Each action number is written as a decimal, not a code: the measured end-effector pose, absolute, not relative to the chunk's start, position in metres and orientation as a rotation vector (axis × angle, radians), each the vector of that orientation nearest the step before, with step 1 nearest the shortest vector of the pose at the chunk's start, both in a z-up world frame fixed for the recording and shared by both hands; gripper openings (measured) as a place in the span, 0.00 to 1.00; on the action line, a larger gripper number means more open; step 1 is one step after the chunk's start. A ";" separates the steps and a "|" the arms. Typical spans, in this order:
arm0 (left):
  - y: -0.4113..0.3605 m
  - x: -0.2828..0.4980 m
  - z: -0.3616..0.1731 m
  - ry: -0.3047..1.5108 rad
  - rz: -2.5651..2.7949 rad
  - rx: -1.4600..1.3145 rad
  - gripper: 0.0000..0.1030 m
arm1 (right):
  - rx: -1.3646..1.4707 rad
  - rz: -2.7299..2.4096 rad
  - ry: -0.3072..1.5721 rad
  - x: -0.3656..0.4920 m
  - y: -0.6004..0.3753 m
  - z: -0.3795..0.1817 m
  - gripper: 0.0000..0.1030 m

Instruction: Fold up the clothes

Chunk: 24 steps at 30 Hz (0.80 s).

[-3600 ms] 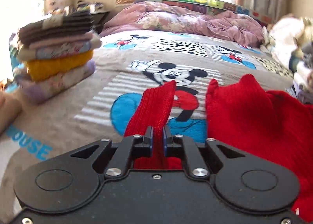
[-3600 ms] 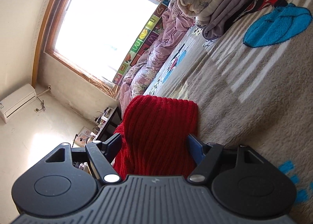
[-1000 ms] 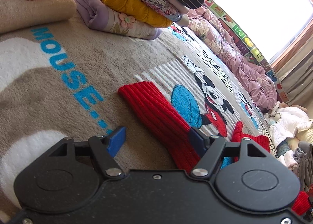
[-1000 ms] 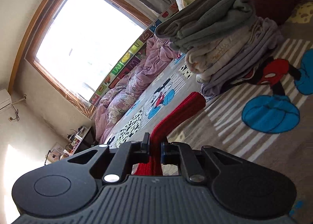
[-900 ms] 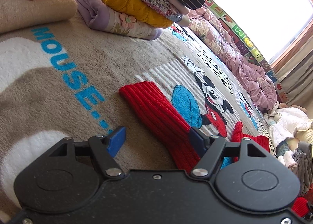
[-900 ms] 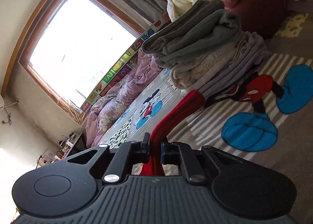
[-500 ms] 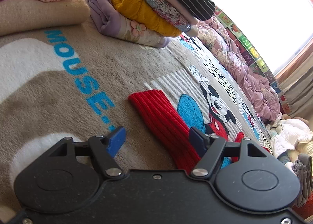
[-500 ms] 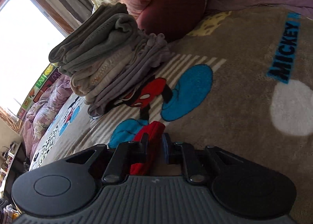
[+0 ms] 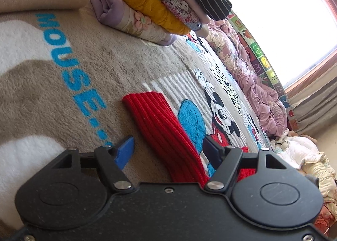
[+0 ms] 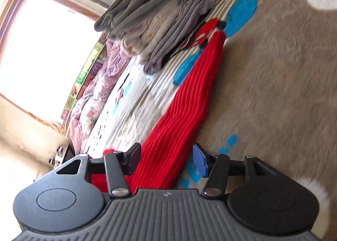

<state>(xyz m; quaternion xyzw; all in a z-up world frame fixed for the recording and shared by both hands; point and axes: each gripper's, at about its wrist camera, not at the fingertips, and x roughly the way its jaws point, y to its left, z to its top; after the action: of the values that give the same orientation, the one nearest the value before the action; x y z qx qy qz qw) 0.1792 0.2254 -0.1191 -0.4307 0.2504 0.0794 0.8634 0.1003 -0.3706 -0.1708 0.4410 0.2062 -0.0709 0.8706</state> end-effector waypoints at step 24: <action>0.273 0.178 -0.121 0.565 0.371 -0.696 0.04 | 0.855 -0.033 0.410 0.090 -0.338 -0.179 0.52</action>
<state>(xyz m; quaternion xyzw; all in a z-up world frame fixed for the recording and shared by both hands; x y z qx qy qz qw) 0.1777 0.2727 -0.1210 -0.3346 0.2715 0.1784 0.8846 0.0896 -0.3380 -0.1786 0.4118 0.1972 -0.0159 0.8896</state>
